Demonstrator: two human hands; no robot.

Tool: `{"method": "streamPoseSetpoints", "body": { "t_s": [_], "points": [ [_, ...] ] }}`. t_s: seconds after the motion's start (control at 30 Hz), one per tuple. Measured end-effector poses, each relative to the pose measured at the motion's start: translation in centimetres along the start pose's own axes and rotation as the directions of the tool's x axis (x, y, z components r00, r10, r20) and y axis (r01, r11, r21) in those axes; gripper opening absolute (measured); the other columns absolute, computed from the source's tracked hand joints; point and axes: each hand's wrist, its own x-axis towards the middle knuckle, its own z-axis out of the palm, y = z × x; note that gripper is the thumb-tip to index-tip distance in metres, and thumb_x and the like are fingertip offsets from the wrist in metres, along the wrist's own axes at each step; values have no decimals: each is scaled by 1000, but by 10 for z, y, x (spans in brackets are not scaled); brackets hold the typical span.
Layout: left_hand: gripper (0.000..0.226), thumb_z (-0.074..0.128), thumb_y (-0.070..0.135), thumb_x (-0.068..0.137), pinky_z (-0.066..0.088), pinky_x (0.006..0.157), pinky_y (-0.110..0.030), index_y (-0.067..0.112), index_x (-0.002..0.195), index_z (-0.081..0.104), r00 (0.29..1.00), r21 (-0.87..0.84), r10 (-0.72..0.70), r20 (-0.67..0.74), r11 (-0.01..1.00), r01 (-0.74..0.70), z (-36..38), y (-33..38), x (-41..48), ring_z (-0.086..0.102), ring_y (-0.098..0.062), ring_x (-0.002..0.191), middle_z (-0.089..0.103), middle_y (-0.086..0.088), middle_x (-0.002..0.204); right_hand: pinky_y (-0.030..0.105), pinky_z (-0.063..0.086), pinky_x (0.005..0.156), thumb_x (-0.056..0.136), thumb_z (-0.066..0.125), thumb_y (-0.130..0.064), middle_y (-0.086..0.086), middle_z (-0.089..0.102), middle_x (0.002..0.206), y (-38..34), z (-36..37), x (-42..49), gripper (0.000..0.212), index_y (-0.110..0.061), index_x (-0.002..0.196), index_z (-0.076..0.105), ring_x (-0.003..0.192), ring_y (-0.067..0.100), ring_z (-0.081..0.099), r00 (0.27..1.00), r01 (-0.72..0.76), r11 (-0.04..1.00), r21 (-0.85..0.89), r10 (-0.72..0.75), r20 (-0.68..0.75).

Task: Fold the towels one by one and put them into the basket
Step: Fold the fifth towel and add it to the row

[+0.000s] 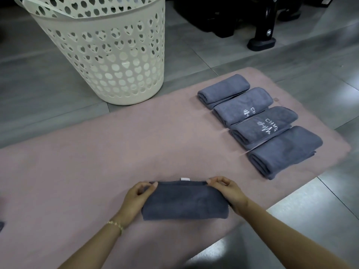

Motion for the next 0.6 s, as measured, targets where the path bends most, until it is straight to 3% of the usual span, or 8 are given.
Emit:
{"method": "streamPoseSetpoints", "body": {
  "t_s": [0.13, 0.23, 0.33, 0.47, 0.53, 0.6],
  "points": [
    [12, 71, 25, 82, 44, 74, -4, 16, 90, 68, 991, 73, 119, -60, 991, -115, 4, -18, -12, 63, -5, 90, 70, 14, 89, 14, 52, 66, 70, 77, -18, 16, 60, 73, 23, 6, -12, 27, -2, 87, 63, 72, 20, 58, 979, 158, 984, 80, -146, -141],
    [27, 70, 41, 77, 43, 75, -4, 17, 88, 66, 978, 56, 194, -75, 980, -190, 7, -18, -18, 61, -2, 91, 67, 21, 93, 12, 50, 61, 80, 71, -3, 15, 60, 67, 24, 4, -7, 12, 1, 85, 61, 60, 13, 58, 964, 200, 977, -78, -210, -161],
    [24, 72, 33, 80, 45, 81, -7, 20, 98, 63, 979, 77, 202, 9, 976, -202, 9, -20, -24, 61, 0, 97, 66, 20, 98, 11, 48, 59, 82, 71, -4, 16, 65, 64, 26, 7, 1, 11, 1, 80, 61, 51, 4, 59, 943, 207, 956, -209, -252, -217],
    [46, 78, 37, 70, 48, 86, -14, 27, 110, 58, 986, 103, 157, 52, 981, -162, 5, -27, -24, 61, 4, 99, 67, 20, 104, 13, 49, 59, 83, 70, -5, 16, 66, 67, 21, 12, 5, 13, 3, 82, 61, 54, 7, 61, 939, 183, 967, -176, -225, -261],
    [43, 76, 37, 72, 50, 86, -18, 23, 109, 62, 987, 64, 157, 20, 985, -158, 7, -22, -21, 63, 1, 97, 70, 13, 102, 17, 50, 62, 84, 70, -11, 14, 68, 69, 16, 13, 4, 17, 3, 82, 62, 61, 14, 62, 943, 186, 974, -132, -215, -254],
    [32, 73, 30, 78, 51, 81, -17, 15, 105, 65, 987, 8, 159, -28, 987, -159, 13, -13, -16, 67, -5, 92, 72, 6, 98, 11, 49, 63, 87, 68, -22, 11, 69, 72, 13, 12, -2, 24, 1, 83, 61, 65, 11, 63, 949, 187, 979, -86, -202, -241]
  ]
}}
